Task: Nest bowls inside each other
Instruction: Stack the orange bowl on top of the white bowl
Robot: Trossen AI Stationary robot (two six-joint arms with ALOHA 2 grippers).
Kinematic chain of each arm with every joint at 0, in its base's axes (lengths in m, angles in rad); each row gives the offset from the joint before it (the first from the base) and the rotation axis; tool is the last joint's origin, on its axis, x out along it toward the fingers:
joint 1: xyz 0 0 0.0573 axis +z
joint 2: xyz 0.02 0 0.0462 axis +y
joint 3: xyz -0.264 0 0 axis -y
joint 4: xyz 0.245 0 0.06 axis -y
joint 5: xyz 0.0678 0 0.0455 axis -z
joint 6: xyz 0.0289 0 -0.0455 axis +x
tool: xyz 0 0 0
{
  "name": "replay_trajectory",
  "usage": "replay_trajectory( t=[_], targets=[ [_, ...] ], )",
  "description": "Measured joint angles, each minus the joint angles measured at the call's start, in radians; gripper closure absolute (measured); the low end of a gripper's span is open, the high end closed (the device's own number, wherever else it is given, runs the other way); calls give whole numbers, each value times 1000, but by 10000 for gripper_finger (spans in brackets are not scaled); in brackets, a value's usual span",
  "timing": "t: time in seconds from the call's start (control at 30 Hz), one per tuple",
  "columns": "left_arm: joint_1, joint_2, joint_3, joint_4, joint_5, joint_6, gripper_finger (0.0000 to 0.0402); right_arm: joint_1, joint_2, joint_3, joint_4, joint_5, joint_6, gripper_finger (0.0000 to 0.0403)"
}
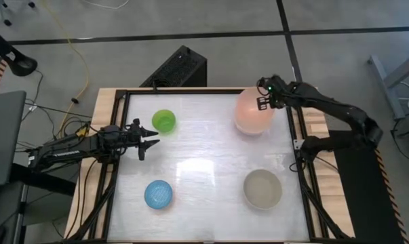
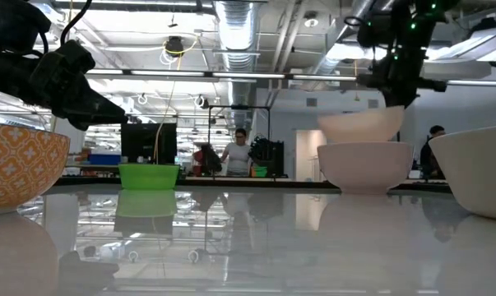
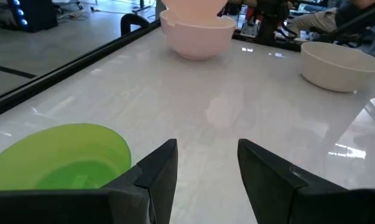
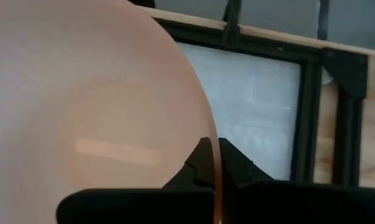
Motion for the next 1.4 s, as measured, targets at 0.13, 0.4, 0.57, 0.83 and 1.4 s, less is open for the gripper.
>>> replay_trajectory(
  t=[0.13, 0.4, 0.57, 0.83, 1.4],
  targets=[
    [0, 0, 0, 0, 0, 0, 244, -10, 24, -27, 14, -30, 5, 396],
    [0, 0, 0, 0, 0, 0, 244, 30, 49, -64, 55, -30, 49, 393],
    [0, 0, 0, 0, 0, 0, 244, 44, 49, -74, 52, -29, 79, 359],
    [0, 0, 0, 0, 0, 0, 244, 67, 49, -75, 51, -26, 79, 319],
    [0, 0, 0, 0, 0, 0, 244, 61, -81, -53, -7, -26, 74, 299]
  ],
)
